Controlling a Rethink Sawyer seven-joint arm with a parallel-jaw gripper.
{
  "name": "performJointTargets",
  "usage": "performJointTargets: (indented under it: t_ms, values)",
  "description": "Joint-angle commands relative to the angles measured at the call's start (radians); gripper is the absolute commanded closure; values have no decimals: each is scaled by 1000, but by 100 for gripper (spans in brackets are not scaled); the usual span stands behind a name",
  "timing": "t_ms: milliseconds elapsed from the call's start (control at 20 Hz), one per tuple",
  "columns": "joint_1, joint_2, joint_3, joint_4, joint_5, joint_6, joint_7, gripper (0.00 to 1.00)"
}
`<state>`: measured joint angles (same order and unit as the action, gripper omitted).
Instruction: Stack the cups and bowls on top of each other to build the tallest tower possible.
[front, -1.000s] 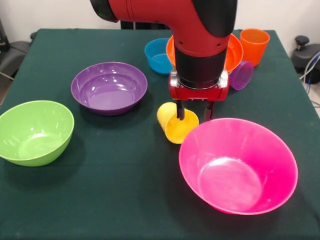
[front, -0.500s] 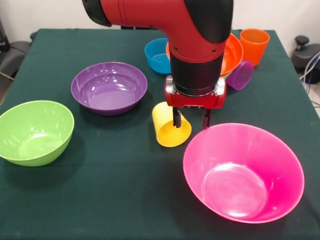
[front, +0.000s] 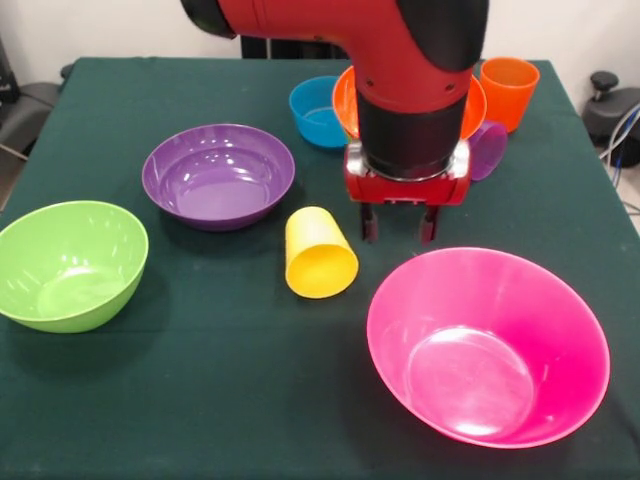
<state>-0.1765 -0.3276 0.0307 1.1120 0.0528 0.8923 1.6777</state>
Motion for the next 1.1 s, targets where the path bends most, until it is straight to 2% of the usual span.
performJointTargets:
  t_ms: [50, 300, 600, 1100]
  values:
    - [35, -49, 29, 1, 28, 160, 167, 0]
    - [39, -37, 19, 4, 34, 142, 160, 0]
    - [42, 22, 15, -48, 34, 110, 161, 0]
    - [56, 51, 7, -86, 56, 96, 187, 0]
